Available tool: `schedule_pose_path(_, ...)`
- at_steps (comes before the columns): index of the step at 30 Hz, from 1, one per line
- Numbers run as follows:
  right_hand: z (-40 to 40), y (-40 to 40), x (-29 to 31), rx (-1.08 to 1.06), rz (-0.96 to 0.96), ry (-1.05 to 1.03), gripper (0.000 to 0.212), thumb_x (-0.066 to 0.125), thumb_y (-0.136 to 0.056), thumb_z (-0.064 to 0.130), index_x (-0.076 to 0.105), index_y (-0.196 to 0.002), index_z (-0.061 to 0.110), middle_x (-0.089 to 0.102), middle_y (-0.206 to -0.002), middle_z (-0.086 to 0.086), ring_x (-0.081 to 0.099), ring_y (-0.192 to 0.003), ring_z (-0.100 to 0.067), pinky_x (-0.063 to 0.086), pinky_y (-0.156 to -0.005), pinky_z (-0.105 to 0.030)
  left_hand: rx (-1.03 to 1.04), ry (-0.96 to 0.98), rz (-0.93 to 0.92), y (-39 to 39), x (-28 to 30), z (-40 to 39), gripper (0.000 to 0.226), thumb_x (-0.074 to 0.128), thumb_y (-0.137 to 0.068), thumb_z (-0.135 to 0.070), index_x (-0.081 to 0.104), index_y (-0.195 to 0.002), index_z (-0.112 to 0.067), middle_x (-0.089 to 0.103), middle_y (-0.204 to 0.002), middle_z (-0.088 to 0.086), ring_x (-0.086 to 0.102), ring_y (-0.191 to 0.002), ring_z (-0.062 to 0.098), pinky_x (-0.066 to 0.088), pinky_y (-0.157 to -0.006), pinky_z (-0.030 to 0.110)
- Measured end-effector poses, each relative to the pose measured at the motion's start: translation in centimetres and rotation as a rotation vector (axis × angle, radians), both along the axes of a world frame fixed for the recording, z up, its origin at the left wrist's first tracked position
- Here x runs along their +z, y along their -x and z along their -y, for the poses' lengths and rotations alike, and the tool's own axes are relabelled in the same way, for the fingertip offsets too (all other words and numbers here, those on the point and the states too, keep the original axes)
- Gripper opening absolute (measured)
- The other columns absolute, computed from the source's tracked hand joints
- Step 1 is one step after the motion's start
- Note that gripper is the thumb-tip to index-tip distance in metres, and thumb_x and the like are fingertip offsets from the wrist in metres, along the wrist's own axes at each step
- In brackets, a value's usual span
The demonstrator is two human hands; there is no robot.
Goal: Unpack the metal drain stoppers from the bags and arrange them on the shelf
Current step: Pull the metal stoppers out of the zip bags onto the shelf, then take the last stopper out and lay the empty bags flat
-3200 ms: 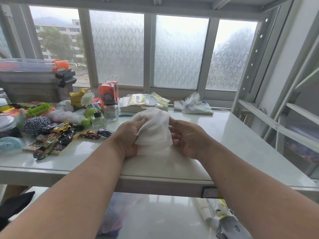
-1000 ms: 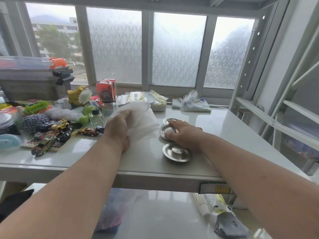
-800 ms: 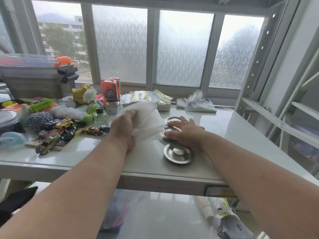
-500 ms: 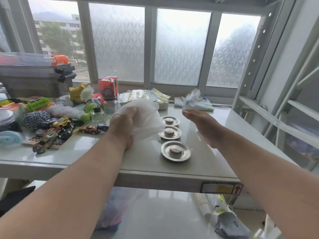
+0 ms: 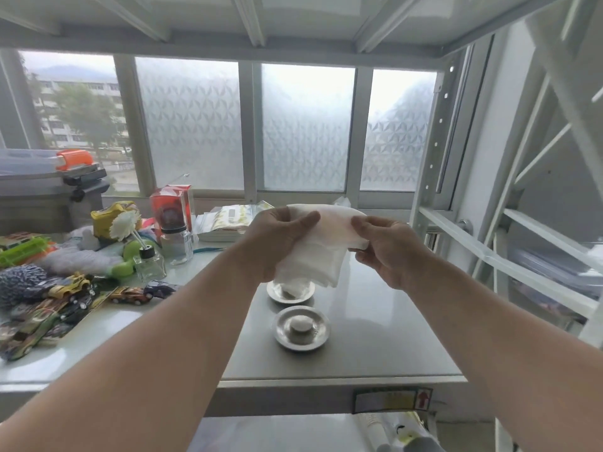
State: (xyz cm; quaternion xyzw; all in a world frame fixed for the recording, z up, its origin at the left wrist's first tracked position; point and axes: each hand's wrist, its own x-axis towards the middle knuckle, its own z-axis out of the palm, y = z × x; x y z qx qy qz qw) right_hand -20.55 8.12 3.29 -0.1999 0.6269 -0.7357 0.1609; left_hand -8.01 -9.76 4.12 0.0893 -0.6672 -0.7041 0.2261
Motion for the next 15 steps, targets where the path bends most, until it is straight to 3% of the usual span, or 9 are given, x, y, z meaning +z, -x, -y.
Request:
schedule_pose_path(3,-0.3,2.1,-0.3,-0.054,0.023,0.028,0.007,0.074,-0.097,0.016,0.08,-0.099,0.013,0.075,-0.101,-0.012,0.069,-0.063,-0.016,0.055,-0.06,-0.026,-0.005,-0.04,0.007,1.3,-0.8,1.1,0.037,0.082,-0.096,-0.024,0.076,-0.122,0.002,0.081,-0.109,0.029,0.079,-0.081,0.034,0.066,-0.063,0.043)
schedule_pose_path(6,-0.7,4.3,-0.3,-0.067,0.086,0.062,0.016,0.072,-0.099,0.021,0.077,-0.106,0.007,0.074,-0.112,-0.021,0.068,-0.065,-0.017,0.058,-0.06,-0.026,-0.057,-0.11,-0.023,2.2,-1.9,2.6,0.06,0.09,-0.087,-0.034,0.07,-0.128,0.005,0.073,-0.113,0.034,0.074,-0.092,0.044,0.063,-0.076,0.07)
schedule_pose_path(7,-0.7,4.9,-0.5,-0.029,0.121,0.056,0.026,0.071,-0.099,0.03,0.075,-0.108,0.006,0.074,-0.112,-0.021,0.07,-0.07,-0.021,0.059,-0.06,-0.027,-0.062,-0.115,-0.04,2.4,-2.2,2.9,0.055,0.089,-0.088,-0.032,0.071,-0.125,0.004,0.074,-0.11,0.032,0.075,-0.089,0.044,0.064,-0.074,0.07)
schedule_pose_path(10,0.1,5.4,-1.6,0.146,0.145,-0.012,0.064,0.074,-0.087,0.055,0.07,-0.121,0.001,0.075,-0.11,-0.02,0.074,-0.089,-0.031,0.062,-0.077,-0.037,-0.096,-0.057,-0.055,2.7,-2.7,3.1,0.029,0.085,-0.085,-0.029,0.079,-0.106,-0.009,0.081,-0.094,0.016,0.08,-0.072,0.03,0.065,-0.057,0.041)
schedule_pose_path(12,1.0,5.4,-2.6,0.228,0.053,-0.021,0.076,0.084,-0.073,0.056,0.074,-0.123,0.0,0.076,-0.111,-0.018,0.071,-0.098,-0.033,0.057,-0.097,-0.05,-0.159,0.015,-0.044,2.6,-2.5,2.5,0.032,0.084,-0.078,-0.034,0.081,-0.102,-0.012,0.084,-0.09,0.011,0.081,-0.072,0.027,0.064,-0.056,0.036)
schedule_pose_path(13,1.4,5.3,-2.9,0.239,-0.007,-0.029,0.067,0.089,-0.068,0.051,0.079,-0.115,0.004,0.077,-0.106,-0.015,0.07,-0.097,-0.033,0.054,-0.101,-0.056,-0.175,0.049,-0.037,2.8,-2.4,2.3,0.034,0.083,-0.077,-0.036,0.082,-0.101,-0.013,0.084,-0.087,0.009,0.081,-0.07,0.025,0.063,-0.054,0.034)
schedule_pose_path(15,1.9,5.6,-3.0,0.203,-0.096,-0.017,0.034,0.092,-0.072,0.035,0.083,-0.095,0.011,0.078,-0.089,-0.008,0.067,-0.084,-0.028,0.055,-0.091,-0.051,-0.189,0.083,-0.01,2.9,-2.3,2.3,0.038,0.079,-0.077,-0.044,0.082,-0.1,-0.013,0.084,-0.081,0.006,0.08,-0.064,0.022,0.062,-0.051,0.032)
